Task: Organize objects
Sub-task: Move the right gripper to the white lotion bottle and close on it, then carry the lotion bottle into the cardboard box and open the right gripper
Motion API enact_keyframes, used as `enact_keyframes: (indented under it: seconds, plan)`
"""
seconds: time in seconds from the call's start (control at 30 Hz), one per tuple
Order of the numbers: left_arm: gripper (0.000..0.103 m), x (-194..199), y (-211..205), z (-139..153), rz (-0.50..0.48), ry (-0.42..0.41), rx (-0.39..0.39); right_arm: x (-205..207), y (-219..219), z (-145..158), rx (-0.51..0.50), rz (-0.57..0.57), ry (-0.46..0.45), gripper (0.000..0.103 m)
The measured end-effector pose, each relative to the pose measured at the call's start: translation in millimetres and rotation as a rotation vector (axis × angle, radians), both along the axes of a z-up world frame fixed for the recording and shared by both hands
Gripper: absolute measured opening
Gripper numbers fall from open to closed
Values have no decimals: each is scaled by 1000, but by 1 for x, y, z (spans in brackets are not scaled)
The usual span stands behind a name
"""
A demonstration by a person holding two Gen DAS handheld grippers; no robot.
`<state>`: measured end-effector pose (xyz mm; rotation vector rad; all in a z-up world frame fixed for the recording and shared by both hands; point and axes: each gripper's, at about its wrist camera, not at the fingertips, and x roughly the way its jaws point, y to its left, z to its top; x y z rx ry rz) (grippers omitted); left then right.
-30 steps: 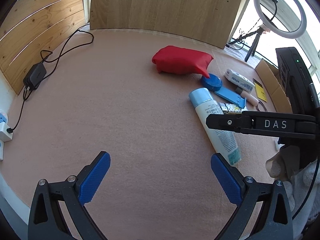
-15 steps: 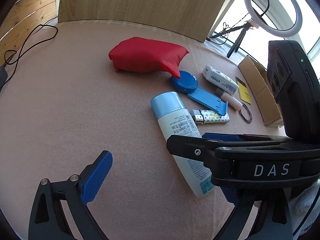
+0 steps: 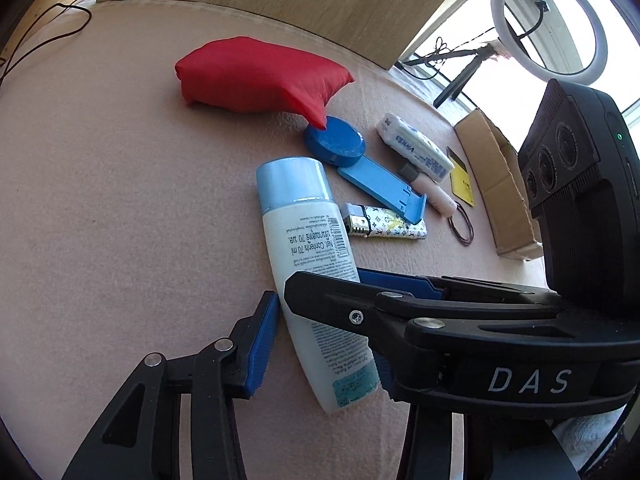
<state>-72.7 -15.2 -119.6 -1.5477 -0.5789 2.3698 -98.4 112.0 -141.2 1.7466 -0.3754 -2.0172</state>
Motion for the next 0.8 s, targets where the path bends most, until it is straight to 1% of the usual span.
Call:
enact_keyframes:
  seconds: [0.2, 0.33, 0.4, 0.57, 0.8]
  plan:
    - [47, 4, 16, 6, -7, 12, -6, 5, 18, 1, -25, -19, -7, 43]
    - [47, 5, 35, 24, -25, 56, -36, 8, 33, 18, -32, -34, 29, 42]
    - [47, 3, 46, 32, -34, 72, -37, 8, 43, 28, -35, -46, 47, 42]
    - [47, -6, 81, 55, -70, 117, -36, 6, 81, 52, -47, -90, 81, 43]
    - [47, -35, 145, 84, -143, 175, -18, 1, 148, 81, -35, -171, 143, 42]
